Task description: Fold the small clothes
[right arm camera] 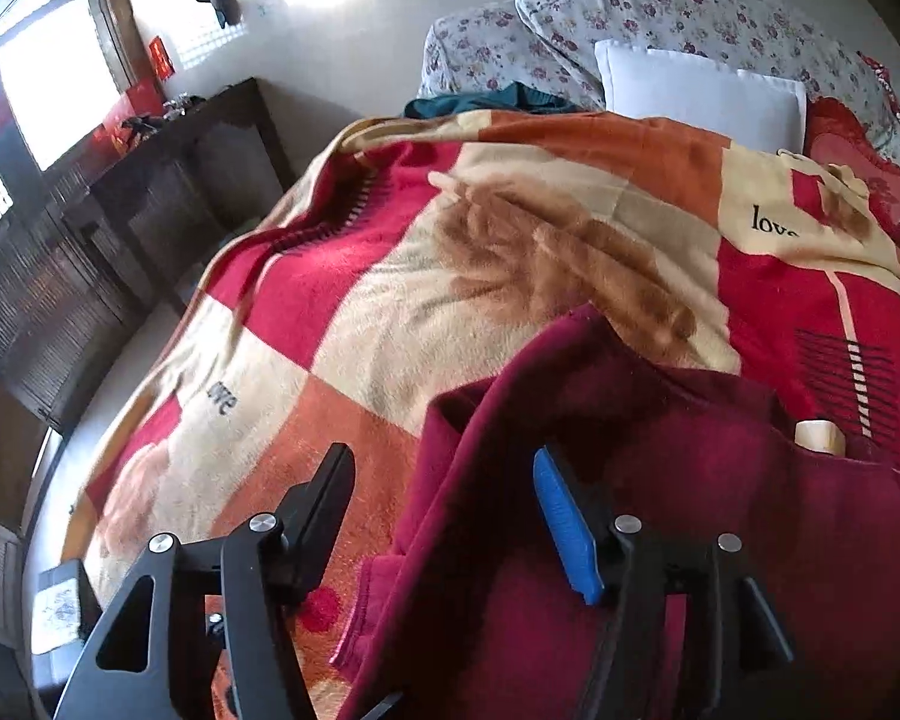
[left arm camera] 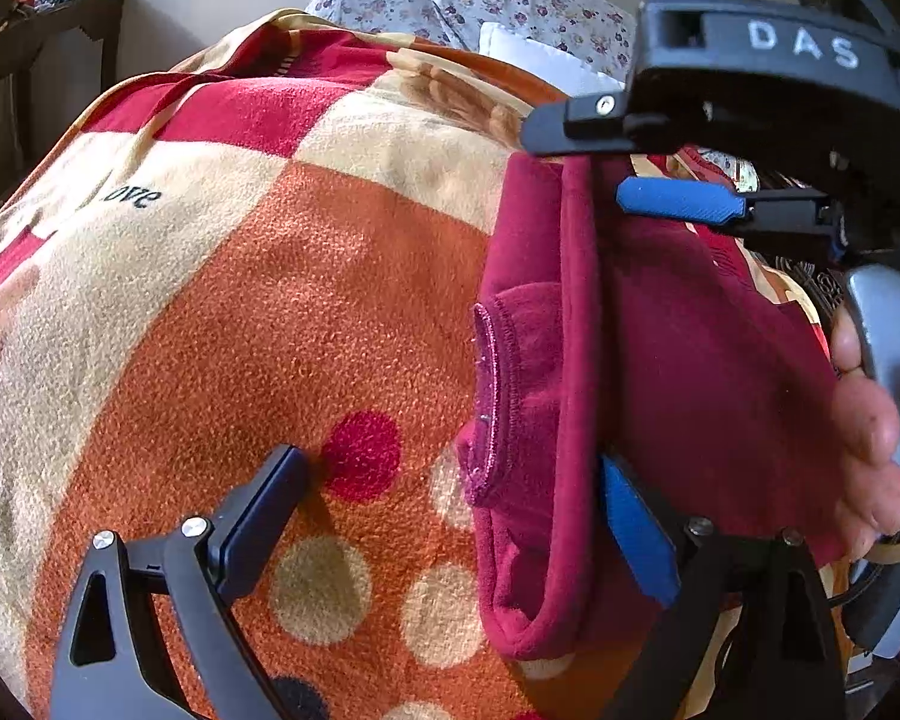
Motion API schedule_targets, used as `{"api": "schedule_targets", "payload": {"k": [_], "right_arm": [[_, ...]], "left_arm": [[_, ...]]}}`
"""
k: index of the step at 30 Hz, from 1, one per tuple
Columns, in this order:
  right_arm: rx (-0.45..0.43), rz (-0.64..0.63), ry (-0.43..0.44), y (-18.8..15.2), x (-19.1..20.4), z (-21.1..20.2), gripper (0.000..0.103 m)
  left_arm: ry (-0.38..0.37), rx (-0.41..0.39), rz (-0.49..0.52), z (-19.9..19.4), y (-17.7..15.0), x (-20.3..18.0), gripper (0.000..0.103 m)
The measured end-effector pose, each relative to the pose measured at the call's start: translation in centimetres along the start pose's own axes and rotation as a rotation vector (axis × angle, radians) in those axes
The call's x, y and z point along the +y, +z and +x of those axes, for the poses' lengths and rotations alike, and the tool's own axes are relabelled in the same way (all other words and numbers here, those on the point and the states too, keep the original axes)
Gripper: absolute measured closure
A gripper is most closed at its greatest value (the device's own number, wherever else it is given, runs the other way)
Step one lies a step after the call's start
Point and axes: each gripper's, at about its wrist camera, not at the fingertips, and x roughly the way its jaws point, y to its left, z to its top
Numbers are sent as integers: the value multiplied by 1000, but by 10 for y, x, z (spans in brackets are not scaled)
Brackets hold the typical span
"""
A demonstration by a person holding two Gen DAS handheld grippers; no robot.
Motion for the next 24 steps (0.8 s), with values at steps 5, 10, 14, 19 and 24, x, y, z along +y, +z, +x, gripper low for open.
{"api": "schedule_targets", "payload": {"k": [5,10,14,19,24], "right_arm": [[20,30,3,-2,-4,7,33],[36,25,-3,0,0,16,28],[59,17,-30,-2,3,23,22],[110,-41,-69,2,5,35,22],[159,-55,-49,8,4,42,15]], "left_arm": [[2,-1,6,2,0,-1,5],[-15,5,0,4,1,0,3],[-21,4,-6,8,3,0,1],[-23,5,-1,10,5,1,0],[-26,14,10,11,6,1,0]]}}
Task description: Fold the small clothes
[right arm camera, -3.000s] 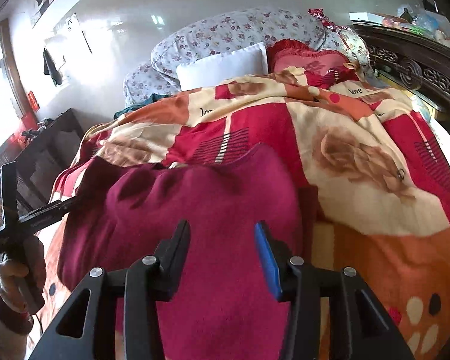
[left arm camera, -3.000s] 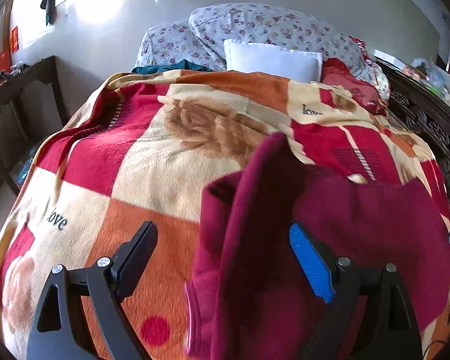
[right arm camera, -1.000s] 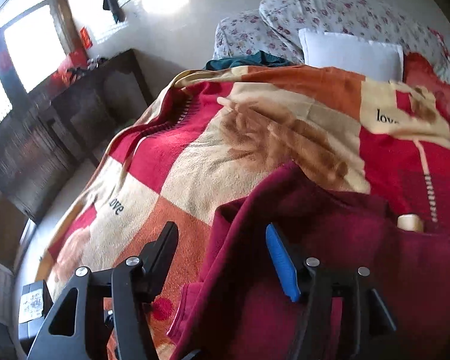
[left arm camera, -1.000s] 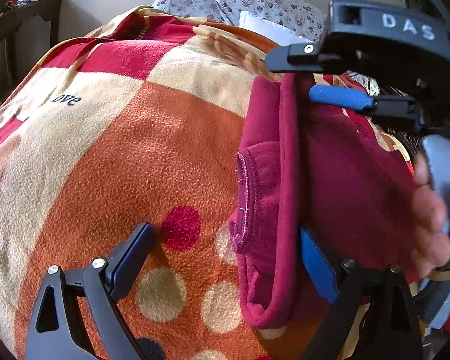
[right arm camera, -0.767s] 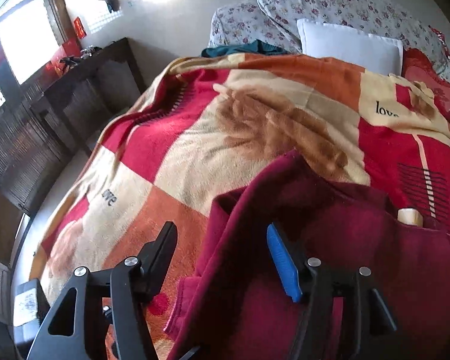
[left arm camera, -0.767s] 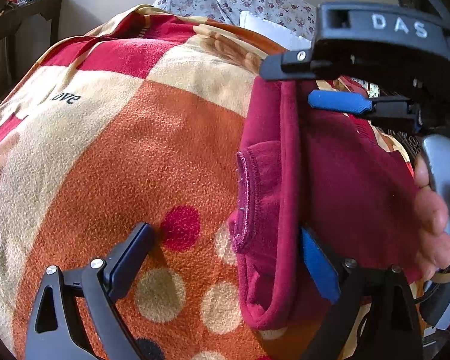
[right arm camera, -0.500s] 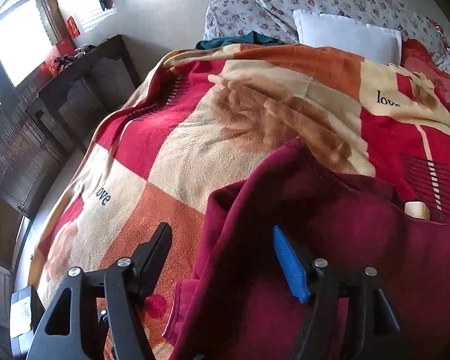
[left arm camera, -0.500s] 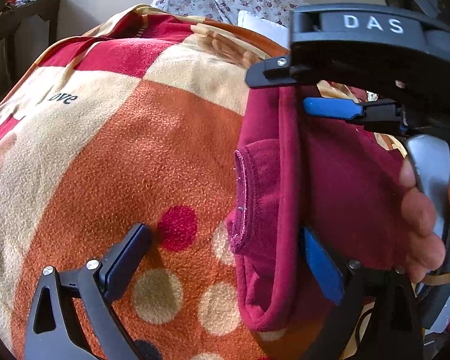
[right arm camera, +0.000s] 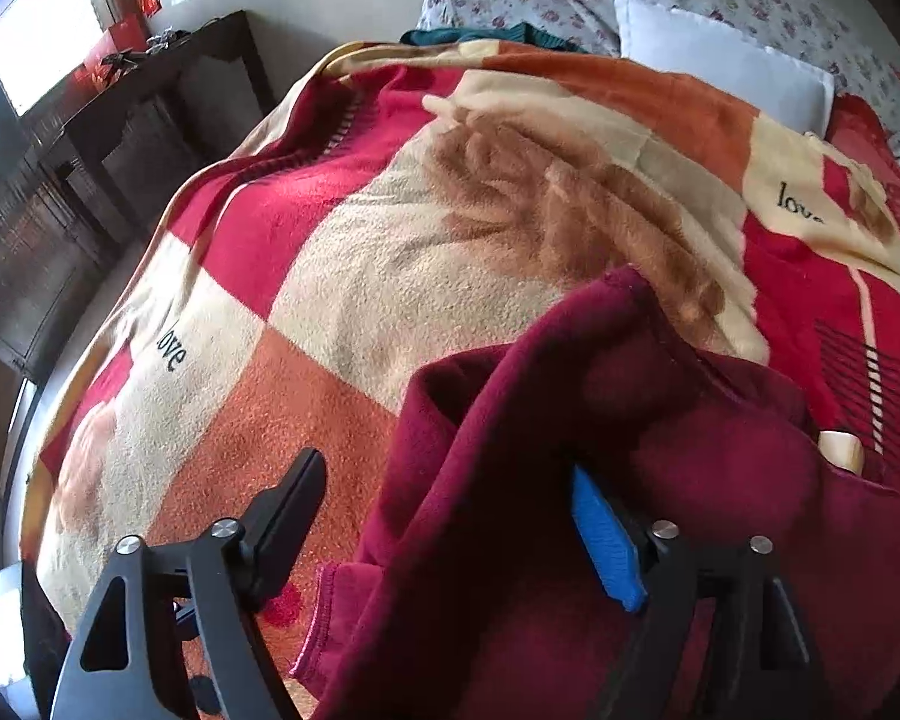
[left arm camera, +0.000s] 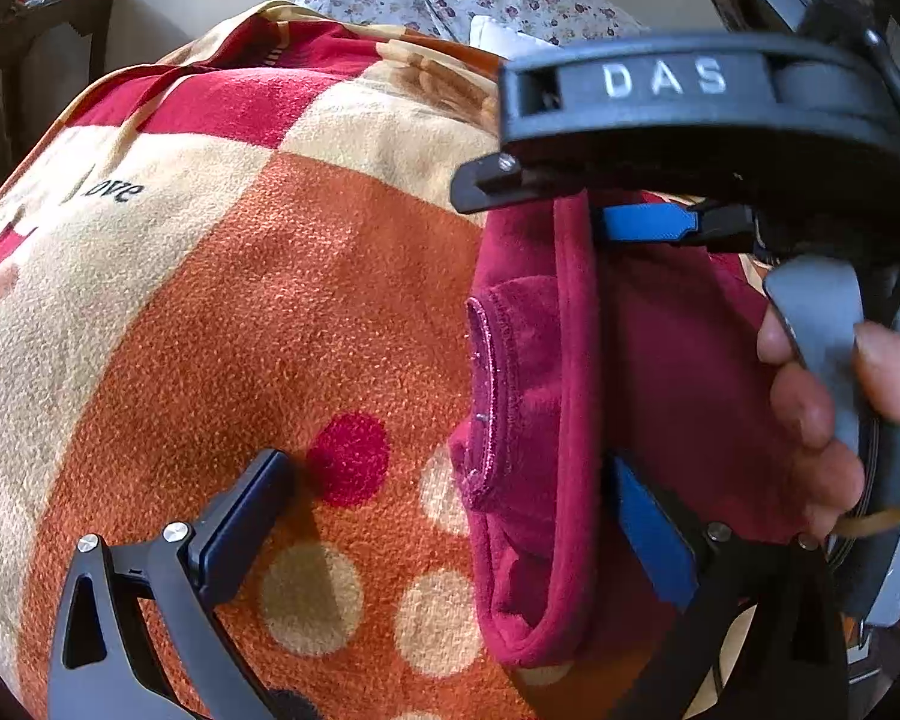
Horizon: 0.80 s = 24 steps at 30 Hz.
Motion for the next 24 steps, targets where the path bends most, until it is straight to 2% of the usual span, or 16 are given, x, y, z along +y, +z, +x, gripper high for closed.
{"api": "schedule_targets", "payload": {"k": [3,4,5,6,7,8,10,15,18,24], "right_arm": [[10,-47,-21,1,6,7,15],[-3,-71,-43,0,9,7,23],[-18,-79,-75,-1,8,6,53],[-32,-86,-123,-2,6,5,63],[-40,-80,-108,-2,2,3,68],[-51,-56,-75,-4,-4,-1,76],[-72,-13,-11,-7,-15,-11,84],[-147,69,129,-20,-35,-41,87],[-161,83,155,-25,-40,-50,87],[-186,86,153,-31,-43,-60,87]], "left_arm": [[9,-1,13,1,0,-2,0],[10,-1,13,1,-1,-2,0],[9,-2,14,1,-2,-3,0],[8,-1,14,1,-2,-2,0],[8,-2,13,0,-3,-4,0],[8,-3,13,0,-4,-4,0],[13,-4,22,0,-5,-6,0],[21,-15,40,-2,-11,-13,0],[18,-20,54,-1,-12,-17,0],[13,-21,80,0,-11,-23,0]]}}
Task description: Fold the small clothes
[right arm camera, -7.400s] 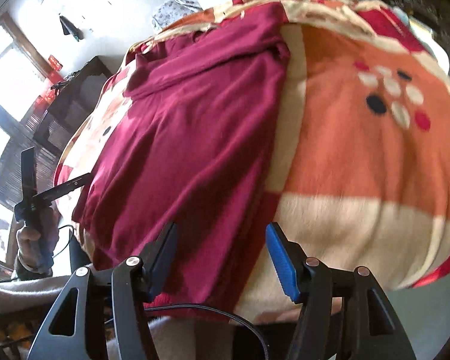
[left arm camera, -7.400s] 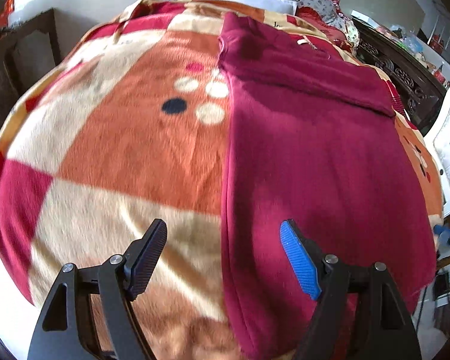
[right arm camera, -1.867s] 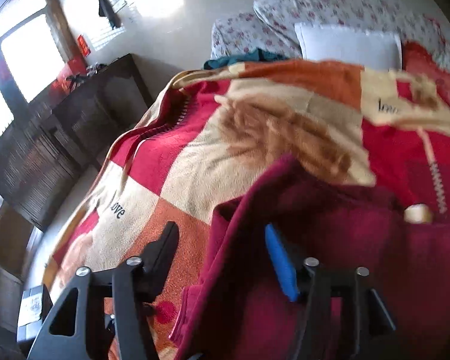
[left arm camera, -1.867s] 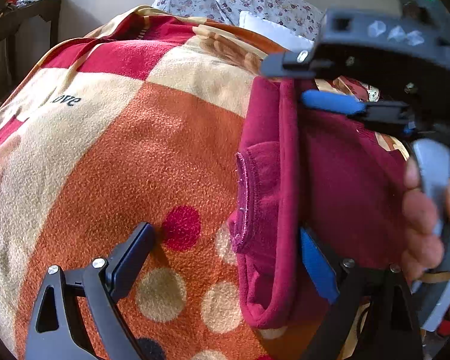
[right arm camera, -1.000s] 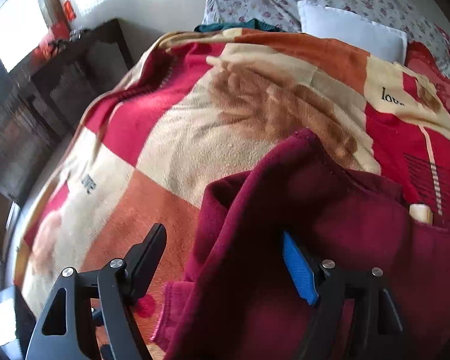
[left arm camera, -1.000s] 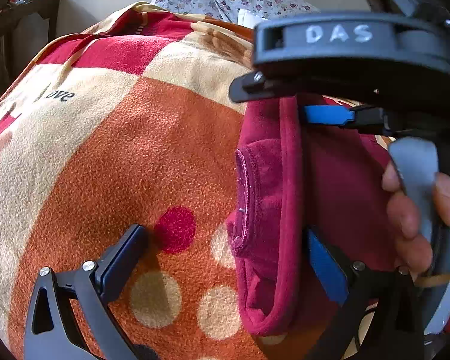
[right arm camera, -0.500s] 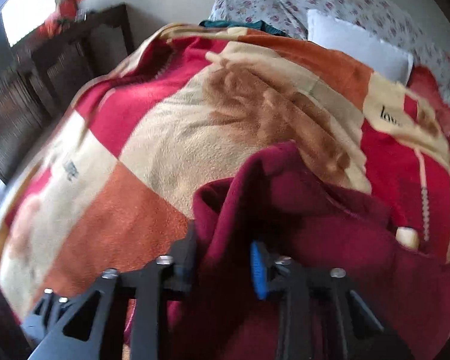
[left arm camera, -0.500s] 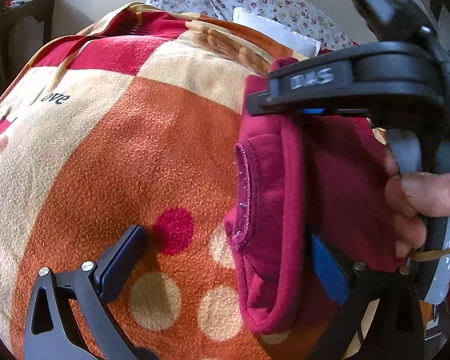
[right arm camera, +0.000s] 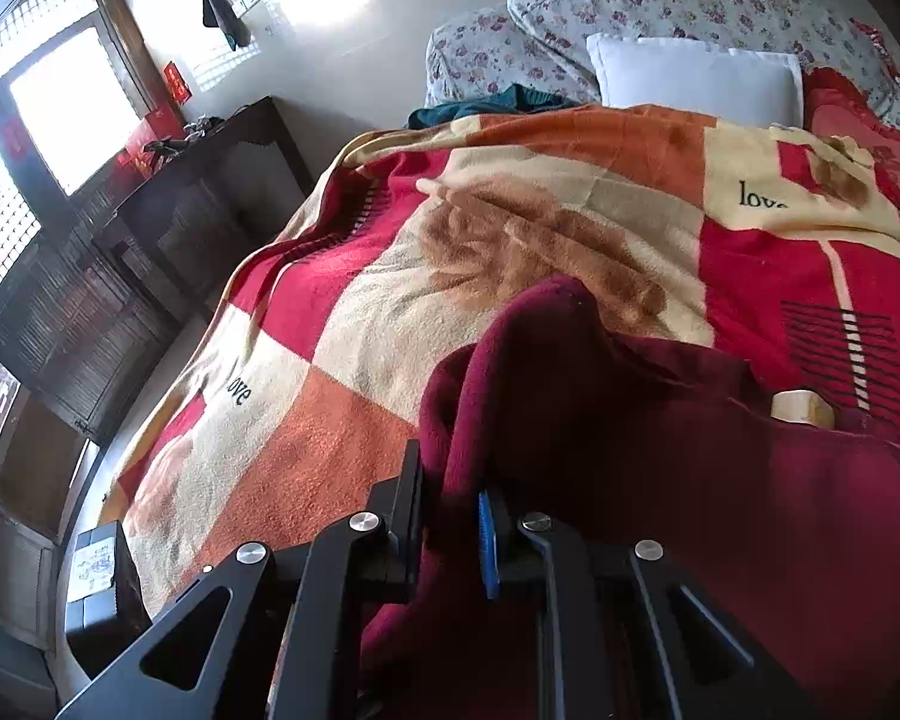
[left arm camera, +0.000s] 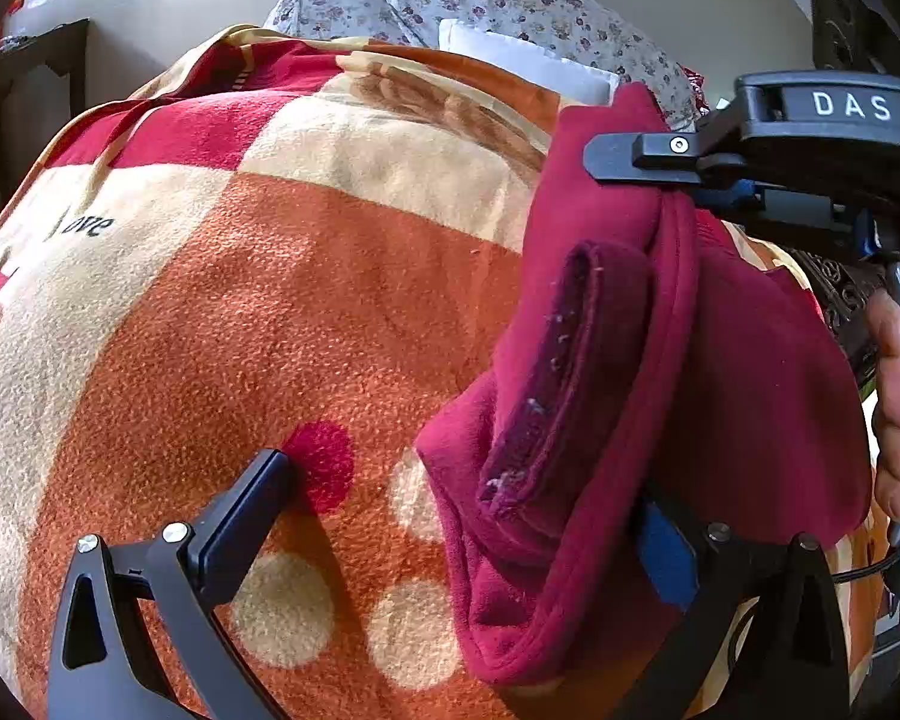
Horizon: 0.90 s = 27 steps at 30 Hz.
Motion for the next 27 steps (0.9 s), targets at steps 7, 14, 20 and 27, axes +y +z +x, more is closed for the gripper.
{"api": "schedule_targets", "payload": {"k": [7,14,20,27], "right_arm": [[-10,19,4,-7,-8,-8,87],[-14,97,26,-13,-26,-13,85],[-42,272,87,-16,-34,-16,25],[52,114,27,-7,3,7,25]], "left_arm": [[-45,-2,11,-3,-1,-2,25],[-136,-21,13,-13,-5,-13,70],[-100,-56,74,-20,-10,-26,73],[-79,-80,112,-27,-16,-35,73]]}}
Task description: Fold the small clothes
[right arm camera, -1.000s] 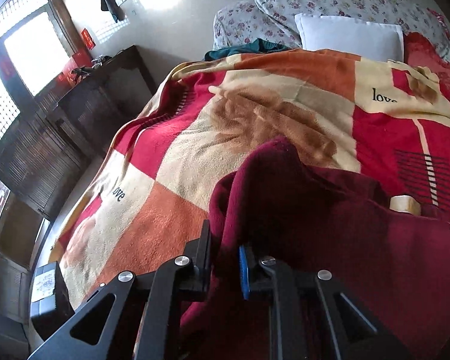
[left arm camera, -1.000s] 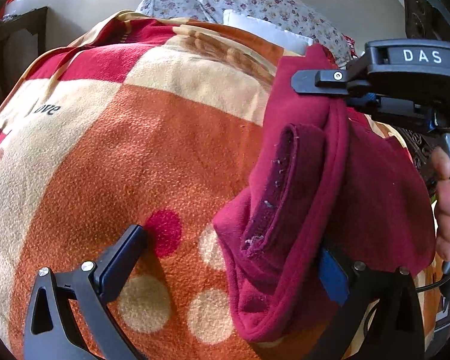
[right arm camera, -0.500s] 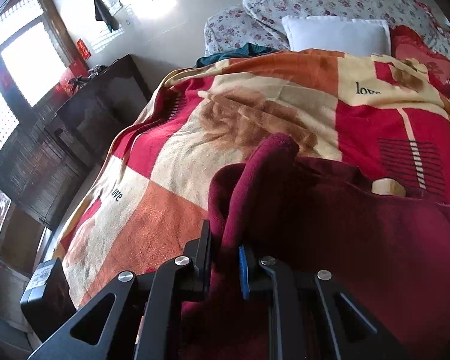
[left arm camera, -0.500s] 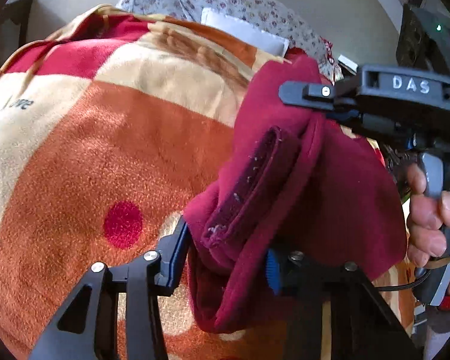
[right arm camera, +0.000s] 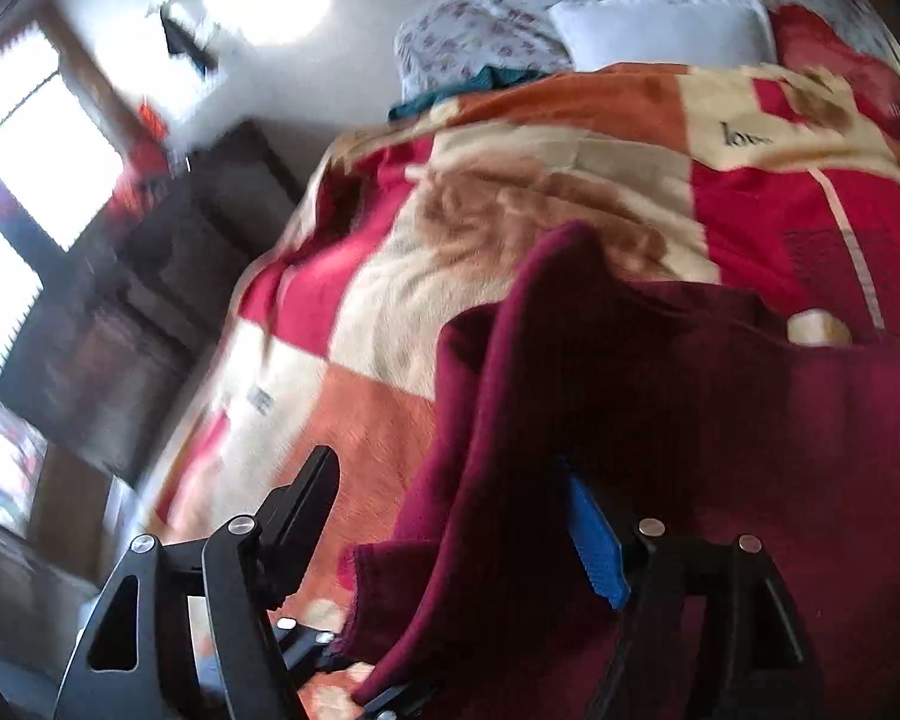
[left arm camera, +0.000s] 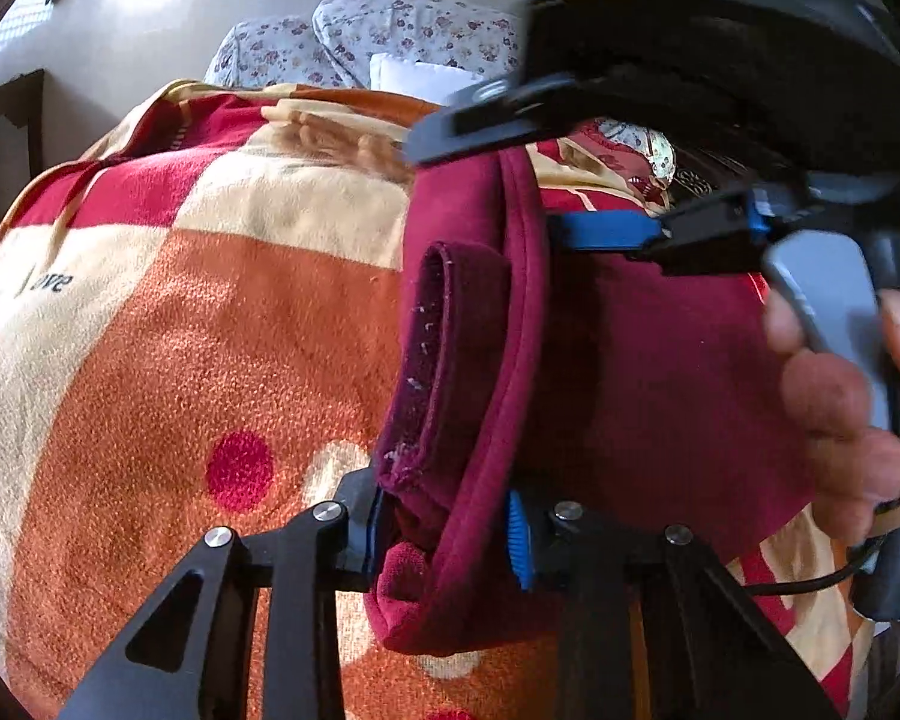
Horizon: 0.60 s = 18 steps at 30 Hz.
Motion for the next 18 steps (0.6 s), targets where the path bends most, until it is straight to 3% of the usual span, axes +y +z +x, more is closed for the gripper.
{"api": "schedule_targets", "payload": {"k": [3,5,6,8,10,18], "right_arm": [[45,-53,-24,0,8,17,30],[47,-124,-79,-3,14,23,53],[32,-137,-86,-4,13,22,58],[3,-90,-55,-6,2,17,74],[-20,-58,-25,-6,-8,8,84],[-105,-55,45,-13,-19,-49,88]], "left_arm": [[-3,-3,5,-3,-1,-2,73],[-6,1,4,-3,-2,-3,73],[-9,2,1,-3,-1,-2,73],[-23,4,-13,-3,1,1,73],[-45,0,-26,-5,2,3,73],[-133,-52,-19,-25,5,-9,72]]}}
